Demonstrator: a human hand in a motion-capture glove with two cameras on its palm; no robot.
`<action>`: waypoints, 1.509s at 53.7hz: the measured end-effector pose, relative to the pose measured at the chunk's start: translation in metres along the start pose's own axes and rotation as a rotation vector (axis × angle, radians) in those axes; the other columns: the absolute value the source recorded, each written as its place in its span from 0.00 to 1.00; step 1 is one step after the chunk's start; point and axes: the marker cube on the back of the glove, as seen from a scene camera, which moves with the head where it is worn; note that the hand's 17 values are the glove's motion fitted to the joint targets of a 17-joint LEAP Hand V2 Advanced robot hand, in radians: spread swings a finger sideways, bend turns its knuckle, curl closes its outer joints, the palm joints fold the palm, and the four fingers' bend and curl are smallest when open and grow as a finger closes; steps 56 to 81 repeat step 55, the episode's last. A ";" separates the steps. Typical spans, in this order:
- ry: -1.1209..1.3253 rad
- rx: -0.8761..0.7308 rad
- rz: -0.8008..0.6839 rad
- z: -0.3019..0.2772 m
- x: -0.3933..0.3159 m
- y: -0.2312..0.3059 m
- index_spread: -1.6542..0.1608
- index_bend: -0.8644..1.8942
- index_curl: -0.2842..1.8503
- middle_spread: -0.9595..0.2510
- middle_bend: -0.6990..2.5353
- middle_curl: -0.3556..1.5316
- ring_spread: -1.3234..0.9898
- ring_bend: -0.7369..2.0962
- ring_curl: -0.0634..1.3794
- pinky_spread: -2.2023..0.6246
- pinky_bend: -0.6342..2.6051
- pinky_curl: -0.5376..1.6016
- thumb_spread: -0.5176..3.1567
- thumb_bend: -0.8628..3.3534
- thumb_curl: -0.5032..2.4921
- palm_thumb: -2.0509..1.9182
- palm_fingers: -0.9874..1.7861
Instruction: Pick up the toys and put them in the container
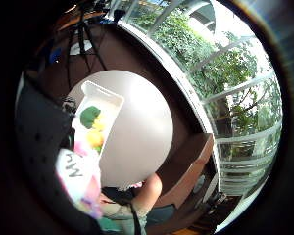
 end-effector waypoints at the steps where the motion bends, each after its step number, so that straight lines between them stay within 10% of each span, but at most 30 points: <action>1: 0.007 -0.019 0.001 0.006 -0.006 -0.001 0.73 0.49 0.41 0.51 0.53 0.63 0.38 0.74 0.60 0.65 0.58 0.51 0.25 0.20 0.48 0.68 0.67; 14: 0.158 -0.239 0.028 0.082 -0.042 -0.013 0.74 0.40 0.43 0.54 0.50 0.63 0.40 0.76 0.57 0.65 0.54 0.48 0.32 0.19 0.47 0.64 0.59; 22: 0.145 -0.376 0.060 0.104 -0.042 -0.008 0.76 0.36 0.42 0.63 0.33 0.53 0.47 0.57 0.49 0.73 0.59 0.49 0.41 0.18 0.40 0.56 0.20; 36: 0.138 -0.272 -0.002 0.072 -0.025 0.024 0.76 0.35 0.33 0.72 0.25 0.43 0.56 0.39 0.33 0.79 0.56 0.45 0.46 0.20 0.34 0.53 0.25; 81: 0.069 -0.180 -0.100 0.046 -0.011 0.061 0.76 0.35 0.28 0.72 0.26 0.37 0.57 0.39 0.32 0.80 0.49 0.41 0.49 0.20 0.30 0.52 0.29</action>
